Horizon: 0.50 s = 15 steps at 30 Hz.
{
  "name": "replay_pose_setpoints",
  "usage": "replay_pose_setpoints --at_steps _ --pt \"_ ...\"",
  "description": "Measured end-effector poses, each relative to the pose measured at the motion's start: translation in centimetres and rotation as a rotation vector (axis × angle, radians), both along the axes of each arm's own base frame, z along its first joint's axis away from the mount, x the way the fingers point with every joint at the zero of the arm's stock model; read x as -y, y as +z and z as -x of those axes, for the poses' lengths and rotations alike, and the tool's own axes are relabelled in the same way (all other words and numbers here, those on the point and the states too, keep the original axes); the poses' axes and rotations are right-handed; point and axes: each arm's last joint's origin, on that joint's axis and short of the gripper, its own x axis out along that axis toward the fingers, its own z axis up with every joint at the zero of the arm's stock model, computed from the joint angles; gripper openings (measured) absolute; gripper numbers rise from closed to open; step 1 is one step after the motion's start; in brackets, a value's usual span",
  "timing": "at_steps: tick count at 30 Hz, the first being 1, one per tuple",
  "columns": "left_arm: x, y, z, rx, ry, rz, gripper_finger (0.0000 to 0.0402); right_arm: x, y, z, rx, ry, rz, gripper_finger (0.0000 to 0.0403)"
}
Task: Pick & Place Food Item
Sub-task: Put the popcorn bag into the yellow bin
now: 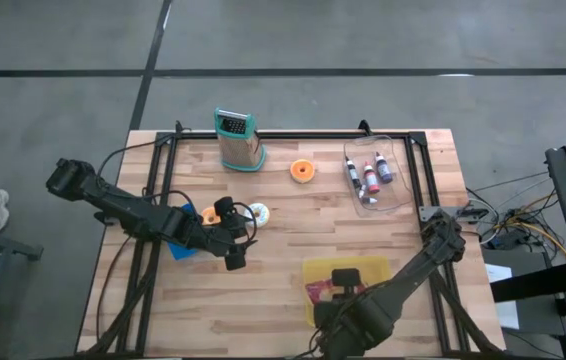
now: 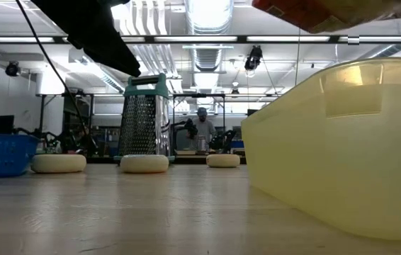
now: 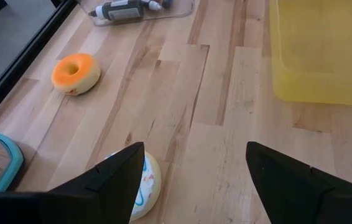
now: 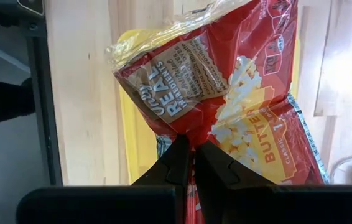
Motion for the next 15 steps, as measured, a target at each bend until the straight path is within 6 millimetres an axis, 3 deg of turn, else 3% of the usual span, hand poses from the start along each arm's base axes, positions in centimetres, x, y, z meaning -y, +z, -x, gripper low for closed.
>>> replay_pose_setpoints --at_steps 9,15 --pt "0.0 0.0 0.0 0.000 0.001 0.002 0.0287 1.2 2.5 0.8 0.096 -0.010 0.018 0.0012" --pt "0.0 0.0 0.0 0.000 0.001 0.002 0.0287 1.5 3.0 1.1 0.109 -0.024 0.017 0.0012"
